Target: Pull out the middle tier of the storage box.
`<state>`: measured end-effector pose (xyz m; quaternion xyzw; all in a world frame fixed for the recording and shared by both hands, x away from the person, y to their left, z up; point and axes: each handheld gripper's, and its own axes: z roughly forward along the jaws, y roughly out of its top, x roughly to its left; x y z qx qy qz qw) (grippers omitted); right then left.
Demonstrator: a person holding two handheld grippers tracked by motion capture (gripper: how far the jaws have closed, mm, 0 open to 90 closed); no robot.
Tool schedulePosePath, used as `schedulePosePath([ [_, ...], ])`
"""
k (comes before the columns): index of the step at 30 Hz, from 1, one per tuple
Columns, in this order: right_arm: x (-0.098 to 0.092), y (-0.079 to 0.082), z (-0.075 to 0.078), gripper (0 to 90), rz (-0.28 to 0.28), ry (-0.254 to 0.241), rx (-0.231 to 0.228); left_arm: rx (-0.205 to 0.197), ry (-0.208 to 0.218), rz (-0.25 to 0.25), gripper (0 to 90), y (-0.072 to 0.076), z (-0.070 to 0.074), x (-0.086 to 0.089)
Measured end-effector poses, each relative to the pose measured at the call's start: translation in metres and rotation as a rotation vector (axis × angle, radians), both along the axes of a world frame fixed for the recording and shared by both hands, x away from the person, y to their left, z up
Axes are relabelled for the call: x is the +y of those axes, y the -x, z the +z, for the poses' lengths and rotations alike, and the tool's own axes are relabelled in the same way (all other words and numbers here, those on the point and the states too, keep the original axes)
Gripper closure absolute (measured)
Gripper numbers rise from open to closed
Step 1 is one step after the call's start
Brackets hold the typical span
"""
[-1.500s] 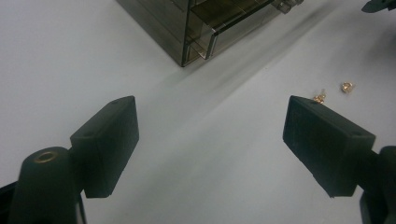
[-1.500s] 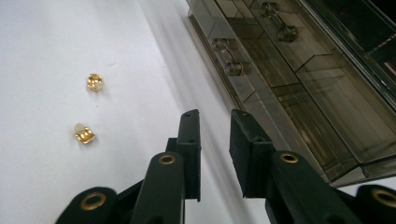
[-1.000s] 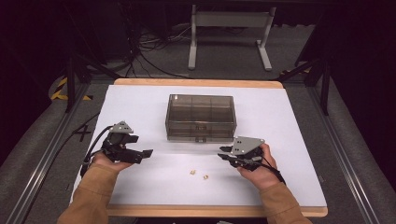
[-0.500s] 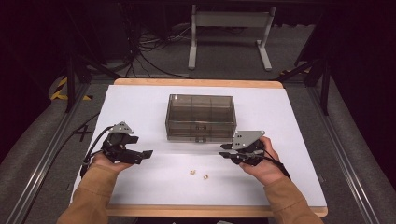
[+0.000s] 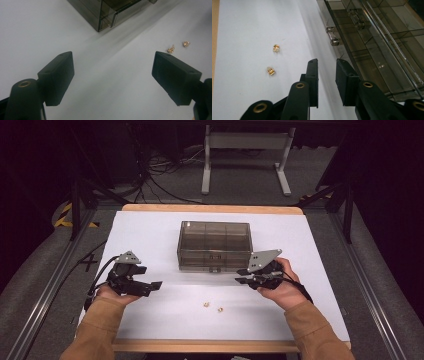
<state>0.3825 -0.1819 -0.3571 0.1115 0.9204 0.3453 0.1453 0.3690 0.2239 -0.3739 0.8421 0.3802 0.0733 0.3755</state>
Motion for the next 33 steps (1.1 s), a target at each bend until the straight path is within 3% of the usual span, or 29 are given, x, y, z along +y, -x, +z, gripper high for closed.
schedulePosePath([
  [17,0.001,-0.022,0.008,73.7,0.011,0.042,0.061,-0.001,0.001,0.006,18.5,0.0,0.0,0.001],
  [33,0.008,-0.042,0.014,73.6,0.016,0.117,0.092,-0.001,0.002,0.006,18.5,0.0,0.001,0.002],
])
